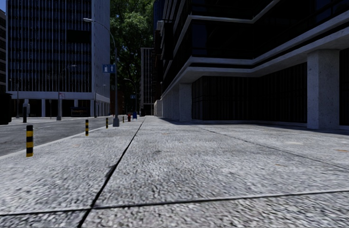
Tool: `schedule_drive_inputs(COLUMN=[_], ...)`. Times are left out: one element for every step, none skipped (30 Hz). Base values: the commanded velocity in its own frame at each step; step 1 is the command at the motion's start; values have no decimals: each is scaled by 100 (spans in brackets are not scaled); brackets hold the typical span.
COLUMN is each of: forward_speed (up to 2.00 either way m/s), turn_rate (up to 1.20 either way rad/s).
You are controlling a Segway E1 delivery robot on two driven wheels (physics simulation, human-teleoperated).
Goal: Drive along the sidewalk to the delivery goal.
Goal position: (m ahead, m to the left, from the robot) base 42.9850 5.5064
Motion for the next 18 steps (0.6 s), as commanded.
schedule_drive_inputs(forward_speed=[200, 200, 200, 200, 200, 200, 200, 200, 200, 200, 200, 200, 200, 200, 200, 200, 200, 200], turn_rate=[19, 19, 26, 27, 30, 30, 32, 32, 32, 32, 32, 33, 33, 36, 37, 37, 37, 37])
